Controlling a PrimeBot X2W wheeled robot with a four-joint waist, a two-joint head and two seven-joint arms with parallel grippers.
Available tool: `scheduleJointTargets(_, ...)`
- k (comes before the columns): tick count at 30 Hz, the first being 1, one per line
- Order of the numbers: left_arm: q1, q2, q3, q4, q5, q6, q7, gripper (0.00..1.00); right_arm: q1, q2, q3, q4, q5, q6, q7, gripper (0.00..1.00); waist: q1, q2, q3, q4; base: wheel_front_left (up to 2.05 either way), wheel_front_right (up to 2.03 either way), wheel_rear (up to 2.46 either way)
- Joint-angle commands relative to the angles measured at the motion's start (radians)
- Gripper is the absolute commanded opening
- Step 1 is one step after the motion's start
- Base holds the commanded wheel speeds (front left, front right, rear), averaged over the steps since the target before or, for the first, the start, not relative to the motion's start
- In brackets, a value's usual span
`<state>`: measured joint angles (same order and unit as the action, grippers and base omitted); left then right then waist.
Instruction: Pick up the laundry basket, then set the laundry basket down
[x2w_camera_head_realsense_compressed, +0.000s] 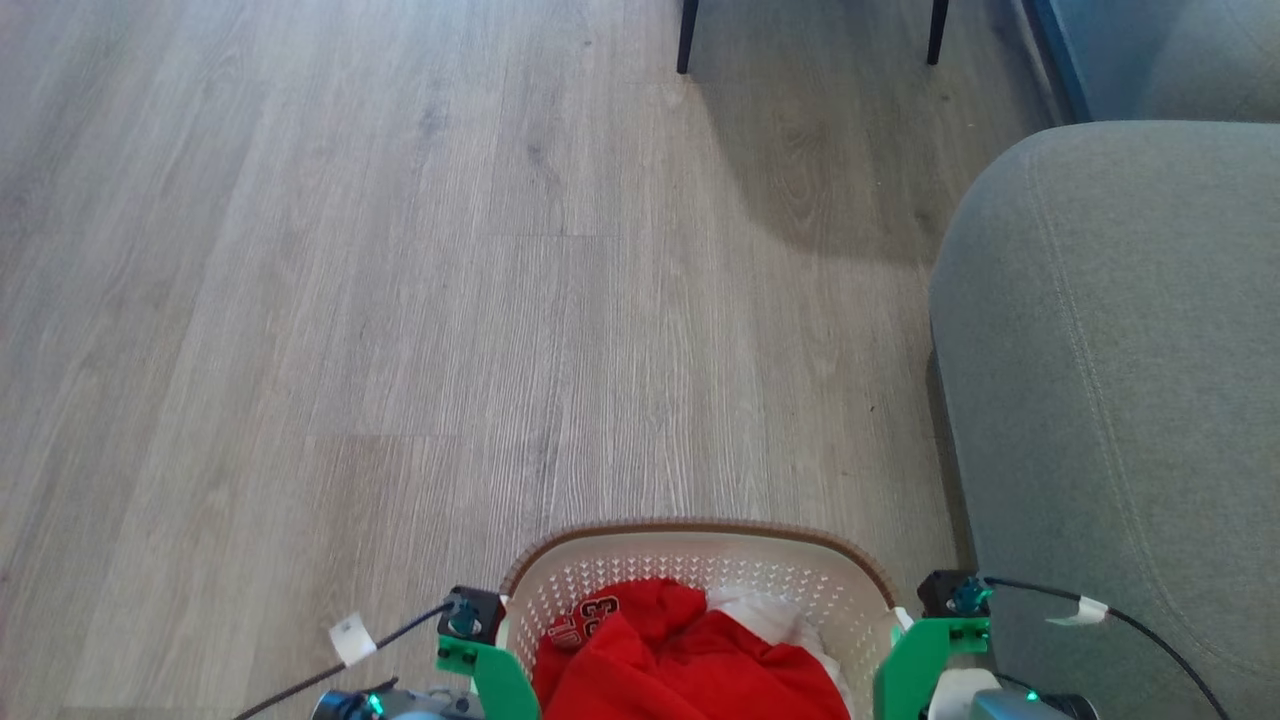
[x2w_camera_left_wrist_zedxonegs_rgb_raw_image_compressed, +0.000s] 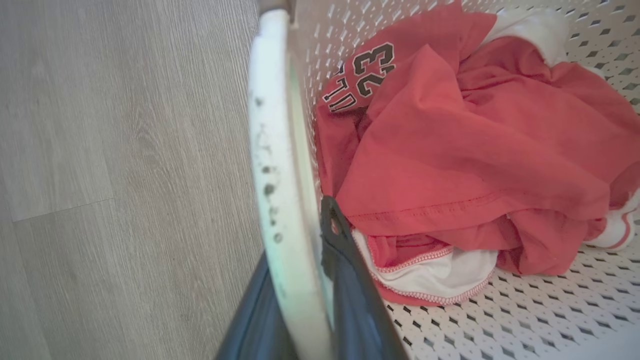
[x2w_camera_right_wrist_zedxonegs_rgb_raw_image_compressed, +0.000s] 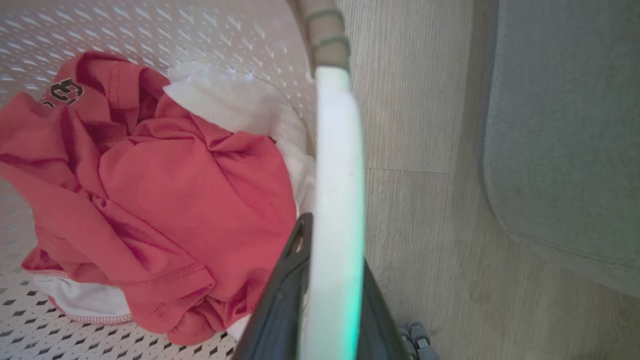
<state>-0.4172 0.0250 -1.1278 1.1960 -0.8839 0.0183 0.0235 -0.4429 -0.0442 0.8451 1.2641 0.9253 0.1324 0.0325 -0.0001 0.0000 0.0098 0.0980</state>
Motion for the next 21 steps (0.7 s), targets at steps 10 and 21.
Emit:
scheduleJointTargets(10,-0.034,0.025,-0.017,0.008,-0.027,0.006,-0.015,0.00,-0.026,-0.006,0.057,-0.003,0.031,-0.002,-0.019,0.00,0.0001,0.0000,0.001,-0.005,0.00,0.00,0.00)
scheduleJointTargets(21,-0.042,0.025,-0.031,0.009,-0.052,0.014,-0.022,0.00,-0.045,-0.006,0.092,0.002,0.056,-0.002,-0.032,0.00,0.0001,0.0000,0.019,-0.010,0.00,0.00,0.00)
